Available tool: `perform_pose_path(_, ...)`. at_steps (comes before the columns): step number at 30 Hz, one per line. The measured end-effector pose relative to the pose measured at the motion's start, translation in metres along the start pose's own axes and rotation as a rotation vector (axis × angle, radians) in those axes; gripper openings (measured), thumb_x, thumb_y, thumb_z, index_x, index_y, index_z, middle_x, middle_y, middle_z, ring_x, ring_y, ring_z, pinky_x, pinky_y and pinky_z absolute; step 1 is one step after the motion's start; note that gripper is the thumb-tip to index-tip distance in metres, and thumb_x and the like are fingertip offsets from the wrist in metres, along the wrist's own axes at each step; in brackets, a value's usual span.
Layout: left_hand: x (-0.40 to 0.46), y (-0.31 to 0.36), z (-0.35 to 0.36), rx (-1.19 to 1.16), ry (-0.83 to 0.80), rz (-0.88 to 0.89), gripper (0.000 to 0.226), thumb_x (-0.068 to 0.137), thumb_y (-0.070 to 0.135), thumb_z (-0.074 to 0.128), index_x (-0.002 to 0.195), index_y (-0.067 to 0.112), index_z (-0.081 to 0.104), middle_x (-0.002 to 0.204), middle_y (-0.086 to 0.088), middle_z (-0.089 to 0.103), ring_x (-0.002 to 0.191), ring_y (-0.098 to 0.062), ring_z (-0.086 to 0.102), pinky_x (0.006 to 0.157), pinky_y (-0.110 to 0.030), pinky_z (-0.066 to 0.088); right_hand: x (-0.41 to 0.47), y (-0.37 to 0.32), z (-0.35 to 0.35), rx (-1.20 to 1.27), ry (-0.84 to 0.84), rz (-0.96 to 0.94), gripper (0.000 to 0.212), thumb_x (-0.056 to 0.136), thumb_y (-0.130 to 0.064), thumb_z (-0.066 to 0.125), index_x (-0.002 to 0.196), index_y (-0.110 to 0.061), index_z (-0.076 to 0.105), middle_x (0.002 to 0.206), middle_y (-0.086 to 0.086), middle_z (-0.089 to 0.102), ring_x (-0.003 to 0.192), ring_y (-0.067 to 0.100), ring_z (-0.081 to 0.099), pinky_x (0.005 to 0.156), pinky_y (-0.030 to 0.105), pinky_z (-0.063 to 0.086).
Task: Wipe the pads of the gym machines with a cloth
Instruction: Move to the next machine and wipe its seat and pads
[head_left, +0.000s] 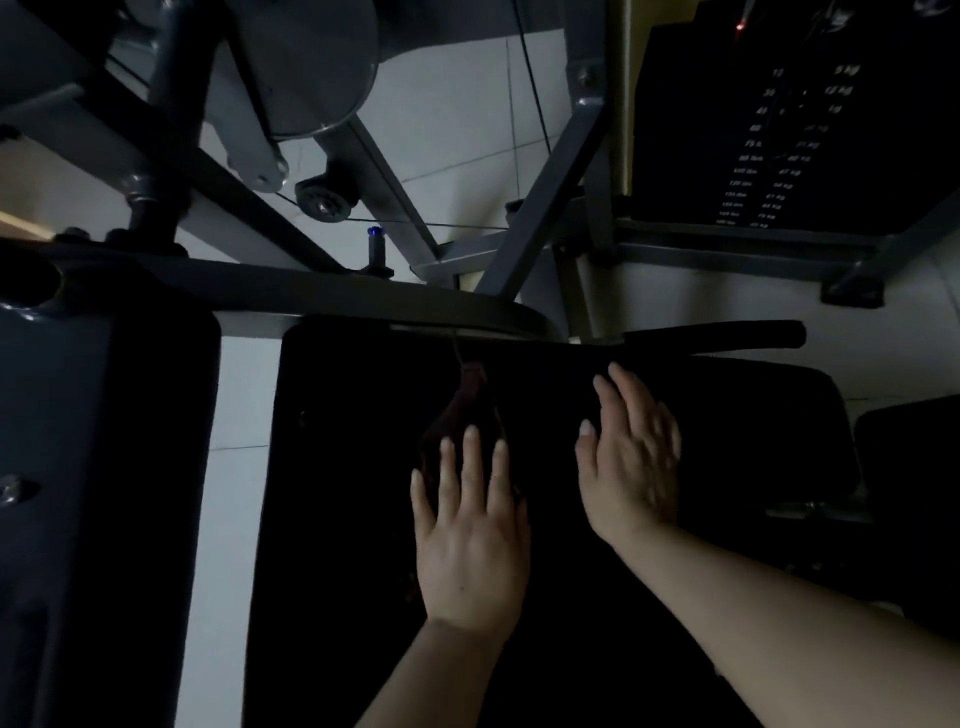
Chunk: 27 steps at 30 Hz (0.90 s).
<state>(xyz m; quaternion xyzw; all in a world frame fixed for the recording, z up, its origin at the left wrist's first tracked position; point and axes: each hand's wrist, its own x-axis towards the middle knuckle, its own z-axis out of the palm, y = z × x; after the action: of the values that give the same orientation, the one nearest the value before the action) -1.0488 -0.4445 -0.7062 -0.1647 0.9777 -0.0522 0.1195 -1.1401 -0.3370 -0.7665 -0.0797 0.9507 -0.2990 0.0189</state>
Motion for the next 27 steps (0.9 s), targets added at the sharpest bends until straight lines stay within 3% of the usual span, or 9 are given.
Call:
perform_pose_path(4,0.082,0.008,-0.014,0.005,0.077,0.055,0.051,0.09,0.036,0.034,0.138,0.027,0.047,0.148,-0.006,0.041,0.14,-0.028,0.03,0.113,-0.05,0.013,0.006,0.003,0.004,-0.017,0.003,0.013,0.049,0.086,-0.033,0.038,0.129,-0.014,0.054,0.142,0.005,0.047,0.129,0.02,0.041,0.105,0.039,0.025)
perform_pose_path(9,0.145,0.023,-0.031,-0.05,0.08,0.002,0.037,0.09,0.036,0.032,0.104,0.028,0.065,0.111,0.007,0.067,0.115,-0.017,0.054,0.112,-0.043,0.018,0.007,0.003,0.006,-0.007,0.027,0.029,0.048,0.085,-0.033,0.039,0.127,-0.017,0.053,0.142,0.003,0.047,0.129,0.019,0.042,0.103,0.04,0.029)
perform_pose_path(12,0.117,0.013,-0.022,-0.06,0.165,0.077,0.042,0.088,0.028,0.038,0.119,0.018,0.064,0.132,-0.003,0.059,0.124,-0.022,0.051,0.108,-0.045,0.031,0.006,0.003,0.004,-0.035,0.024,0.021,0.049,0.083,-0.032,0.04,0.127,-0.017,0.054,0.141,0.003,0.048,0.128,0.019,0.04,0.102,0.04,0.029)
perform_pose_path(16,0.014,-0.004,0.003,-0.069,0.083,0.089,0.044,0.087,0.027,0.043,0.127,0.017,0.059,0.145,-0.006,0.045,0.126,-0.021,0.05,0.092,-0.04,0.041,0.007,0.003,0.004,-0.049,0.025,0.029,0.05,0.081,-0.033,0.041,0.125,-0.015,0.056,0.14,0.004,0.049,0.126,0.021,0.042,0.1,0.04,0.029)
perform_pose_path(20,-0.069,-0.018,0.014,-0.014,-0.016,0.01,0.045,0.098,0.04,0.018,0.127,0.021,0.048,0.144,-0.008,0.043,0.12,-0.023,0.045,0.087,-0.04,0.035,0.006,0.001,0.003,-0.052,0.025,0.024,0.05,0.082,-0.032,0.04,0.126,-0.014,0.056,0.141,0.006,0.048,0.127,0.021,0.04,0.101,0.04,0.028)
perform_pose_path(24,-0.017,-0.029,0.003,-0.03,0.023,-0.073,0.051,0.087,0.037,0.037,0.134,0.019,0.047,0.138,-0.019,0.05,0.13,-0.033,0.038,0.102,-0.057,0.03,0.005,0.001,0.004,-0.039,0.038,0.02,0.049,0.083,-0.032,0.041,0.126,-0.015,0.054,0.141,0.005,0.047,0.127,0.021,0.041,0.101,0.041,0.029)
perform_pose_path(27,0.063,-0.038,-0.017,-0.03,0.095,-0.131,0.056,0.085,0.036,0.04,0.138,0.021,0.047,0.145,-0.016,0.042,0.134,-0.035,0.033,0.107,-0.061,0.024,0.005,0.002,0.004,-0.037,0.053,0.014,0.048,0.083,-0.033,0.041,0.126,-0.016,0.053,0.14,0.005,0.048,0.126,0.021,0.042,0.101,0.04,0.028)
